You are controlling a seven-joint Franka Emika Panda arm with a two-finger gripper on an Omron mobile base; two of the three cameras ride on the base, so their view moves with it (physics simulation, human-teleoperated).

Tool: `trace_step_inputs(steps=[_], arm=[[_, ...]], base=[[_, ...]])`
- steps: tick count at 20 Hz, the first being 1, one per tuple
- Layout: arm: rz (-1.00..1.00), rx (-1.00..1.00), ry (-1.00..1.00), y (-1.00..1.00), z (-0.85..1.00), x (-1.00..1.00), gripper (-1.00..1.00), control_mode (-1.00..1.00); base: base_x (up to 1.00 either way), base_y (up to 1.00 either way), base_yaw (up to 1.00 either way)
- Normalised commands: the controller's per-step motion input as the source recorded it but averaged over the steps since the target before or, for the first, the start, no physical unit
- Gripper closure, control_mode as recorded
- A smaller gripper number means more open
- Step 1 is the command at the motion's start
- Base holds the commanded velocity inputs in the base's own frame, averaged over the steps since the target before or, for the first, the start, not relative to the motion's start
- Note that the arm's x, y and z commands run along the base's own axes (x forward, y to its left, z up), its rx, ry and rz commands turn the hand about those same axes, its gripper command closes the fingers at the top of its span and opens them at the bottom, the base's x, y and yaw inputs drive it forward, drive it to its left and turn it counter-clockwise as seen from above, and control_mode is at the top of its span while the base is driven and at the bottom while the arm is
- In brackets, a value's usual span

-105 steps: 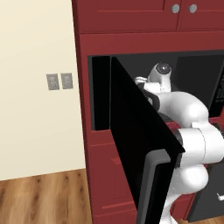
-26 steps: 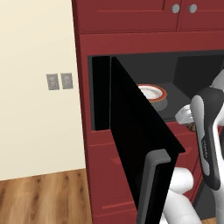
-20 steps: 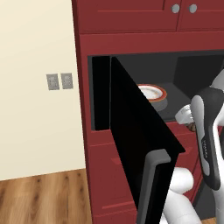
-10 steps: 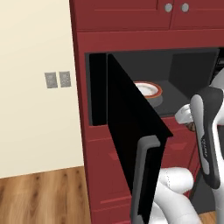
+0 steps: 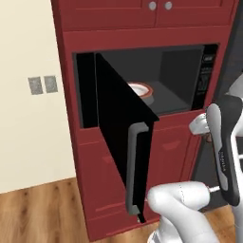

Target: Retrieve the reheated potato from the microwave, then place the potato, cheese, and condiment on the cutting board.

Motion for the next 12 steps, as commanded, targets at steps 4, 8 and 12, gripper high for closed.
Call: trace_step_inputs(steps=[4, 8, 12], arm=[[0.0, 0.0, 0.0, 0.0, 0.0, 0.0, 1.0, 1.0], [0.0, 0.0, 0.0, 0.0, 0.0, 0.0, 1.0, 1.0], [0.0, 0.0, 0.0, 0.0, 0.0, 0.0, 1.0, 1.0]], base=[[-0.02, -0.04, -0.84], [0.0, 0.0, -0.92], [0.0, 0.0, -0.93]])
